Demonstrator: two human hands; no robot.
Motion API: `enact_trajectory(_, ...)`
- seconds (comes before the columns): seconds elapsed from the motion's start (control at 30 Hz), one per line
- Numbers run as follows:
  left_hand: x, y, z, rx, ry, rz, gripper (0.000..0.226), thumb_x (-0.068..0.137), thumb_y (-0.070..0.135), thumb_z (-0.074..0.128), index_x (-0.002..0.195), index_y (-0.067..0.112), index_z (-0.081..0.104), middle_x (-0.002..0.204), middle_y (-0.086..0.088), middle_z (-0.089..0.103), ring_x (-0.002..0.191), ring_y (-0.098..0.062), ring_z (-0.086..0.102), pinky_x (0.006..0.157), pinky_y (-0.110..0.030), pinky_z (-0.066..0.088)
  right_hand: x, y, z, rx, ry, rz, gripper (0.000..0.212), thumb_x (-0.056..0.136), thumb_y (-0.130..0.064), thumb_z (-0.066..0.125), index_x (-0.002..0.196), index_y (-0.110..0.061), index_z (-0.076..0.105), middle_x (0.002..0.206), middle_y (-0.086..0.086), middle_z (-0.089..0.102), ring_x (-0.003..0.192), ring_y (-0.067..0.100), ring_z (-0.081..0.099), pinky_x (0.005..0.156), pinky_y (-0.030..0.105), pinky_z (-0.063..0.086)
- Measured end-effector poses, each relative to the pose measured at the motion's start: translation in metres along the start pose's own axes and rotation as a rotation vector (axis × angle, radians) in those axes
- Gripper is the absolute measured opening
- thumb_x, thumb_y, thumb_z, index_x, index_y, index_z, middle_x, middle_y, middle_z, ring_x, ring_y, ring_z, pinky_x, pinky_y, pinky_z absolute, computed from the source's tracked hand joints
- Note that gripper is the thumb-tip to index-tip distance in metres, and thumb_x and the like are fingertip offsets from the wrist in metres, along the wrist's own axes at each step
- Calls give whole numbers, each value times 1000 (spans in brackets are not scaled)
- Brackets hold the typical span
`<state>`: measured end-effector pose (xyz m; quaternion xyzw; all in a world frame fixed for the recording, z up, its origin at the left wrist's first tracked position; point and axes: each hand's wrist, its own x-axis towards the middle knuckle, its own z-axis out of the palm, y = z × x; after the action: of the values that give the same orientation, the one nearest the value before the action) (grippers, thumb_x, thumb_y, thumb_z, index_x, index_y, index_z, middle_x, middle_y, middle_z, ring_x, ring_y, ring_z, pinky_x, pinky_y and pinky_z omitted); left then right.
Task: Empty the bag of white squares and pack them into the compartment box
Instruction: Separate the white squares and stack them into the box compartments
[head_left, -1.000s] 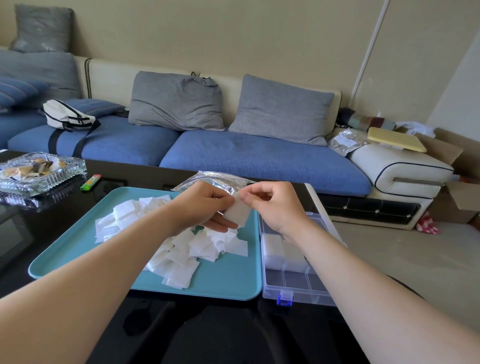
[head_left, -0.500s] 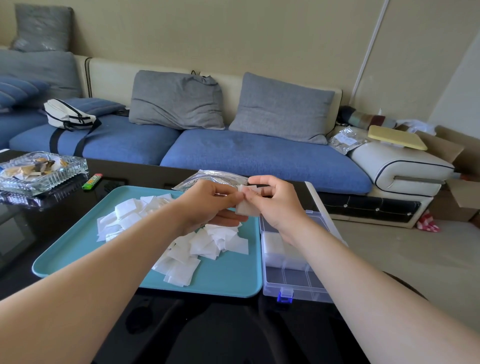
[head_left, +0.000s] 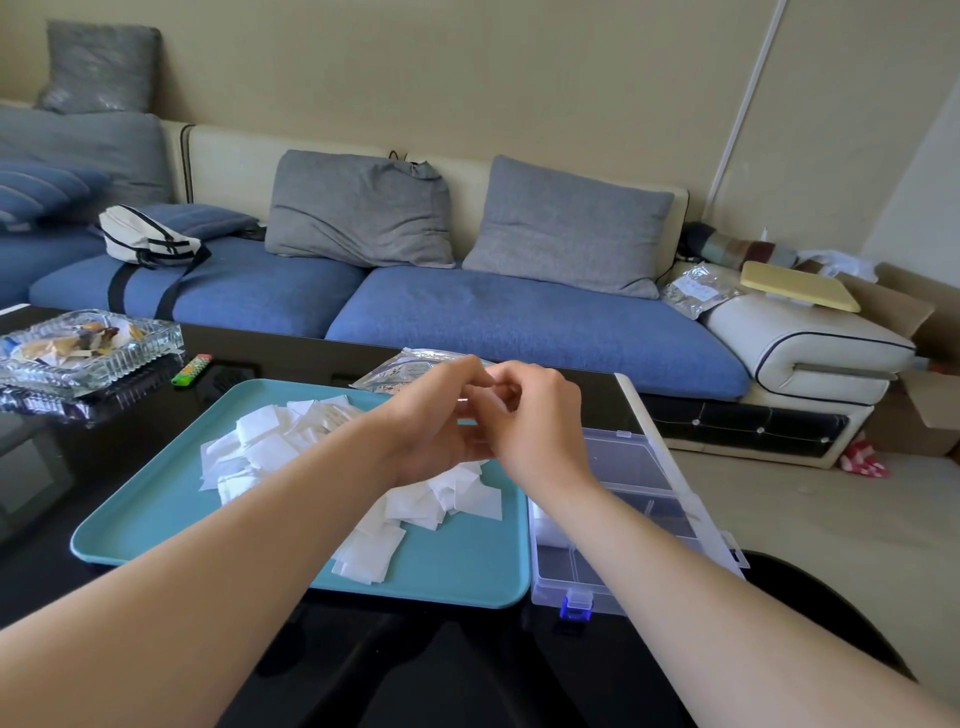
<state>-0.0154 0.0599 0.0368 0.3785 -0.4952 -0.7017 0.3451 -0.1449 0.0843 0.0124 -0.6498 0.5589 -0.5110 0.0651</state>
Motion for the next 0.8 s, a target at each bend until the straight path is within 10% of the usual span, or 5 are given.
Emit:
enact_trajectory(0.13,0,4,4,24,32,-17,30,89,-2,37,69,10,56,69,-6,56,64,-17,51,63,-28,45,-2,-3,4,-29,-81,-62,11,76,-11,75,74,-18,67,68,-7,65,63,11,56,57,28,47)
enact_trajectory(0.37,-8,9,-20,-59,-40,-91,59,84,-7,25,129,-2,62,112,-15,77,96,-27,77,67,-34,62,-1,0,-16,-10,-280,-85,68,62,-31,99,125,-32,73,110,-25,70,105,-4,60,91,14,49)
enact_trajectory(0.57,-13,11,-15,48,-75,-108,39,90,-3,24,96,2,62,79,-11,74,67,-20,73,57,-29,58,-6,-10,-17,-95,-307,-119,65,63,-45,99,123,-38,73,101,-38,59,116,9,57,103,34,50)
enact_trajectory(0.8,-10,5,-24,46,-104,-155,45,93,20,33,123,8,64,116,-18,71,95,-36,67,93,-57,57,-5,-4,-22,-58,-238,-145,51,67,-31,96,114,-24,77,98,-17,69,98,3,57,78,5,45)
